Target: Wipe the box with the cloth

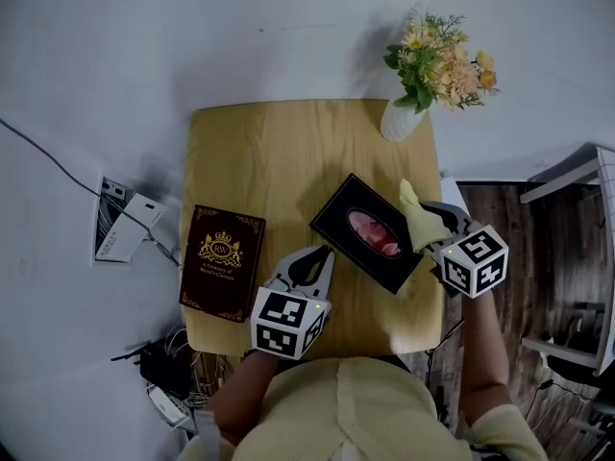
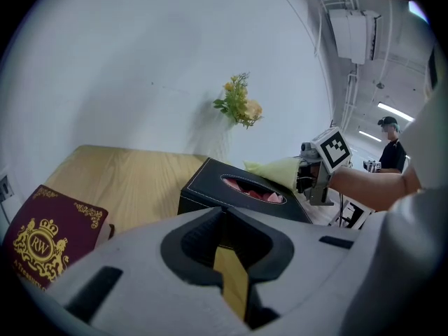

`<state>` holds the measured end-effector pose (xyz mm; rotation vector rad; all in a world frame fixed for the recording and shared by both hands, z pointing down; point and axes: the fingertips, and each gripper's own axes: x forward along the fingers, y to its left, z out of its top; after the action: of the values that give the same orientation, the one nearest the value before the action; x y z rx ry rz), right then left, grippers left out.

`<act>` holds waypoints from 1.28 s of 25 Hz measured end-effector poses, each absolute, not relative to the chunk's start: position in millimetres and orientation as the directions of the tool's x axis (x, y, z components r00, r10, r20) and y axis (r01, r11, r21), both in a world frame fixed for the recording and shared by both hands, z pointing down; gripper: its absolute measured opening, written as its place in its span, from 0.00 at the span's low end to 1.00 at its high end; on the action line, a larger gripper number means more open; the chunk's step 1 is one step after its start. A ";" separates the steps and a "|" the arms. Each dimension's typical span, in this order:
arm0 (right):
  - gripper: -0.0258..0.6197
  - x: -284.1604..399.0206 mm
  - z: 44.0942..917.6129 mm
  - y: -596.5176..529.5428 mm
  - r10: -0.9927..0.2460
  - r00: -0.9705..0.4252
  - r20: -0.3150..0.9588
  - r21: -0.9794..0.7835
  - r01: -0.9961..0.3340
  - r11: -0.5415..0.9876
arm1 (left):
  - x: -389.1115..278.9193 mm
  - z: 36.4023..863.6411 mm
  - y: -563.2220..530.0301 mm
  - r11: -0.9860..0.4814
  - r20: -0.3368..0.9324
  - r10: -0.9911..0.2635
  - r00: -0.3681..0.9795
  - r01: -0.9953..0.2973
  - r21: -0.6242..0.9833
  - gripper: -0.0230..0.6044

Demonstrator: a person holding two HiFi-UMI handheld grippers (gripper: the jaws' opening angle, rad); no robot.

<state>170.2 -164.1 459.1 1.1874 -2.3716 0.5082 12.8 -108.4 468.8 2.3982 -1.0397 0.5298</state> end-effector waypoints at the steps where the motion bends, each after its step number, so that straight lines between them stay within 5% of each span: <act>1: 0.10 170.2 459.3 -164.2 -0.653 -0.542 0.528 -0.139 -0.814 0.564 | 12.4 469.9 -108.2 -0.601 0.519 -0.571 0.635 -0.755 0.263 0.07; 32: 0.10 108.5 467.6 -77.0 -0.611 -0.618 0.496 -0.346 -0.785 0.513 | -35.2 468.1 -119.5 -0.606 0.541 -0.590 0.599 -0.772 0.192 0.07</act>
<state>108.5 -77.0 467.6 1.1672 -2.4477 0.7939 -35.2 -119.5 468.1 2.4196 -1.0900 0.6054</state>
